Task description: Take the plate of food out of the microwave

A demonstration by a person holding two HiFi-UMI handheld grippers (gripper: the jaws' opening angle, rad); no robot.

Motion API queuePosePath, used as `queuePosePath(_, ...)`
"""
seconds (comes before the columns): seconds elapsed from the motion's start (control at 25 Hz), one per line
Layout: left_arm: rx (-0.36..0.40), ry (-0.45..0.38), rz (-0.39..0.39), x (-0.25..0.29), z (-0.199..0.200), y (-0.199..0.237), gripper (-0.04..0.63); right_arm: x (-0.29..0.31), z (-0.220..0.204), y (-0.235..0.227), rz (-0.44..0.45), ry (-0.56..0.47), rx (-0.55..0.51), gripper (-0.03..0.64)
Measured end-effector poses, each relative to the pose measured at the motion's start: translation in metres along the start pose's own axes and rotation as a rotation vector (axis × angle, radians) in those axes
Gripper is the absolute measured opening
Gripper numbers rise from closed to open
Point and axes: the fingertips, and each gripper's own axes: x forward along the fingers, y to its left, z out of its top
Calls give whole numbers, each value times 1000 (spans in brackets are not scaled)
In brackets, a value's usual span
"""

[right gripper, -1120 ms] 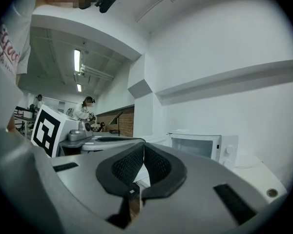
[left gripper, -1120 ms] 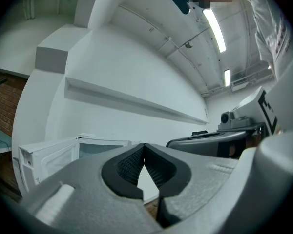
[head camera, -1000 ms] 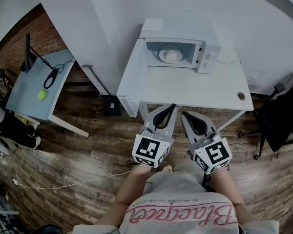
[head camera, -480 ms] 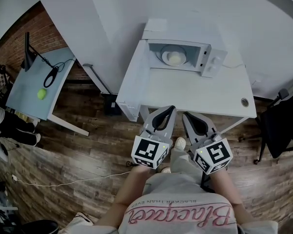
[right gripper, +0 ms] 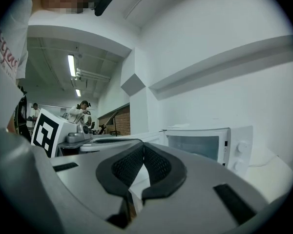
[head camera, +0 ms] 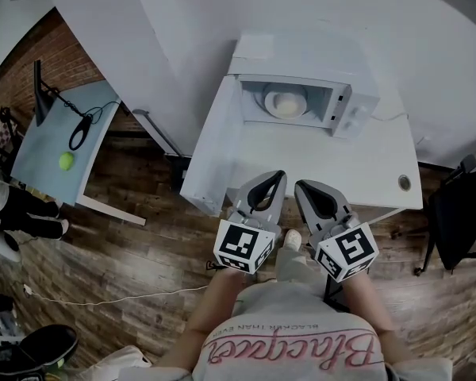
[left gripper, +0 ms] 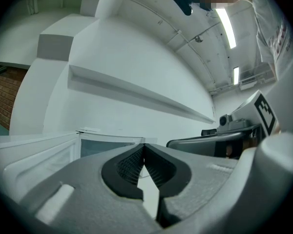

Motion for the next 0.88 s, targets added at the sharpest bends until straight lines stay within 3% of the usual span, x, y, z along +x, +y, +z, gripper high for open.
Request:
queuePosePath(0.64,-11,59,44,93,-17,46,6,62,-13,-91,7,41,76,11)
queuePosePath(0.88,-9,81,74,120,-20,63,6,84,-15,-127,-11,53,154,11)
